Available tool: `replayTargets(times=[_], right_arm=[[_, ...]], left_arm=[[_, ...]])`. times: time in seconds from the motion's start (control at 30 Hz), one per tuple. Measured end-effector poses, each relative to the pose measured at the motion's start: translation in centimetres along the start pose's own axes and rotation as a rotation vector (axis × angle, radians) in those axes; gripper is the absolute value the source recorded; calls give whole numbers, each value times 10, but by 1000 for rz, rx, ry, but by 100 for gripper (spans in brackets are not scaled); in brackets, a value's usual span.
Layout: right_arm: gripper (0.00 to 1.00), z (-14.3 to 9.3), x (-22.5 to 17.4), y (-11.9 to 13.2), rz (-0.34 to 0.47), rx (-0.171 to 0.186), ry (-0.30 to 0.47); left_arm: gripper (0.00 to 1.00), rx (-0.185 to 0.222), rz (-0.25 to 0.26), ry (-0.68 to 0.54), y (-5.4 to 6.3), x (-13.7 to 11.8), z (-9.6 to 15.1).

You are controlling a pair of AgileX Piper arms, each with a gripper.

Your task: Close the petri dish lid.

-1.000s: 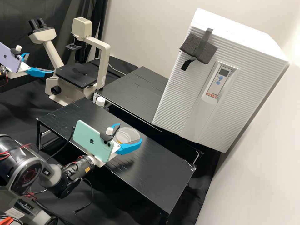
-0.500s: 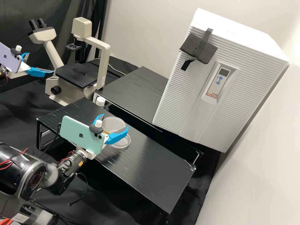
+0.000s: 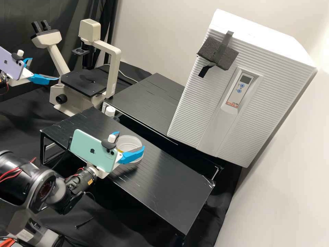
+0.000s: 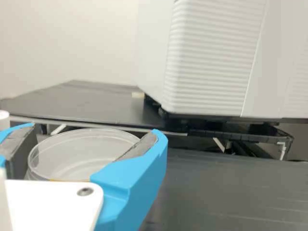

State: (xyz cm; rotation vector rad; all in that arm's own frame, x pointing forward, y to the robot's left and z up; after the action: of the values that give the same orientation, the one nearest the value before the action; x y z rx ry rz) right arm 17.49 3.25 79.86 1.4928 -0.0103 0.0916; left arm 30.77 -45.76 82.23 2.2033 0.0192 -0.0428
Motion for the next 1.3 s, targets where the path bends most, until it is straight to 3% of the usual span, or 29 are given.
replayTargets(times=[0.2, 1.3], right_arm=[[0, 3, 2, -5, -27, -8, -17], [0, 11, 5, -5, -11, -24, -56]], left_arm=[[100, 0, 0, 0, 0, 0, 0], [100, 0, 0, 0, 0, 0, 0]])
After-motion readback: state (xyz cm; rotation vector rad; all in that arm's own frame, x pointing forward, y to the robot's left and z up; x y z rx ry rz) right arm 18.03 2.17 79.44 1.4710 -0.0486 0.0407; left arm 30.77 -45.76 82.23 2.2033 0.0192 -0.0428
